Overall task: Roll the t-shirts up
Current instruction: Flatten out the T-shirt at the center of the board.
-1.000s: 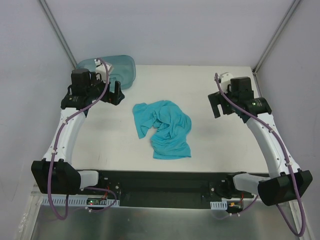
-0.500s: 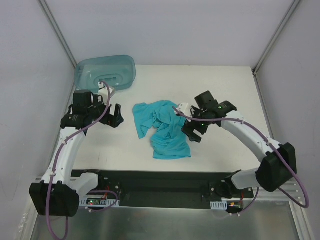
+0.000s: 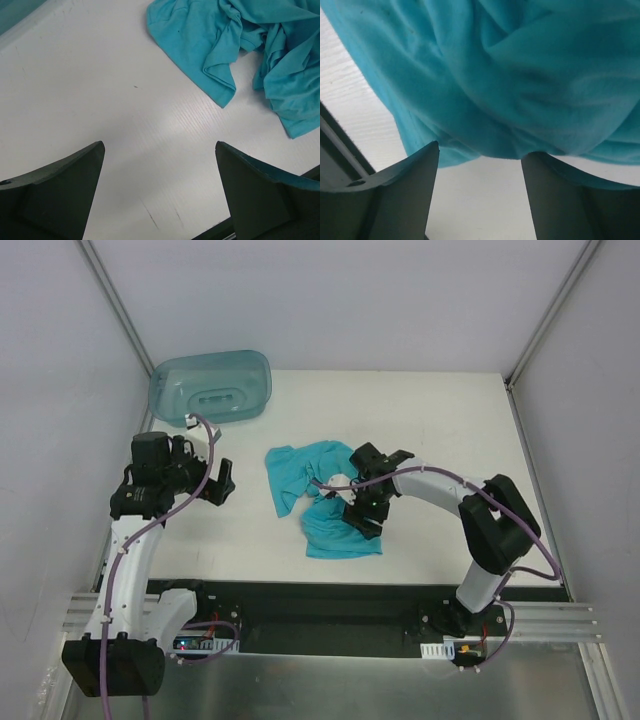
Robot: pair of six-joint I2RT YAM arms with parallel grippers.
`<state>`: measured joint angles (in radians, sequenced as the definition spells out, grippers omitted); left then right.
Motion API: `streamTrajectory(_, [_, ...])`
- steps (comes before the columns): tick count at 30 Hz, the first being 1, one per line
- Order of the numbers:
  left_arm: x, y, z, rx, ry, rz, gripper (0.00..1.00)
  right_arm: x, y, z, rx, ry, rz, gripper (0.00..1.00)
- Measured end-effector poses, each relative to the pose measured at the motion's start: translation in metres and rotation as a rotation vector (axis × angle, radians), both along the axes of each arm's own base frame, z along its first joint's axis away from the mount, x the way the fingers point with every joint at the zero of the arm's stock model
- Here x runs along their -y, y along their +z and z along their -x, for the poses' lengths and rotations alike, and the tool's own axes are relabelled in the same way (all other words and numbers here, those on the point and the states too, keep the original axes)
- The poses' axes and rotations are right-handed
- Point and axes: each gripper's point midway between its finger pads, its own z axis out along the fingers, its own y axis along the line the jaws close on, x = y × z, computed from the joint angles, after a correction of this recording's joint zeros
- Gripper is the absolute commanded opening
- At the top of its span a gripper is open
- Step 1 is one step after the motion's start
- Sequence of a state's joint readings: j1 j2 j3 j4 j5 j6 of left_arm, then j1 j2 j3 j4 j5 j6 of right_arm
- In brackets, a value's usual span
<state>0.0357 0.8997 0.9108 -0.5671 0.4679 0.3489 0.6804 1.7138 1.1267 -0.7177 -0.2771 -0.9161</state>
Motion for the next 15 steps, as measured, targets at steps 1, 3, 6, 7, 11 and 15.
streamTrajectory(1, [-0.001,0.0,0.0,-0.002,0.005,0.001,0.93,-0.002,-0.004,-0.001,0.003,-0.003,0.006,0.47])
streamTrajectory(3, [-0.001,-0.001,-0.001,-0.006,0.003,0.003,0.93,-0.004,-0.008,-0.006,0.02,-0.009,0.012,0.26])
streamTrajectory(6, [0.002,-0.007,0.0,-0.026,-0.007,0.016,0.92,-0.005,-0.011,-0.017,0.06,-0.034,0.025,0.01])
streamTrajectory(7, [0.003,-0.009,0.0,-0.038,-0.011,0.022,0.91,-0.005,-0.009,-0.02,0.071,-0.048,0.03,0.01])
streamTrajectory(11, [0.008,-0.016,-0.002,-0.072,-0.027,0.047,0.88,-0.011,0.024,-0.042,0.105,-0.133,-0.015,0.01])
streamTrajectory(15, [0.013,-0.031,-0.007,-0.146,-0.048,0.073,0.86,-0.011,0.12,-0.076,0.251,-0.248,-0.181,0.01])
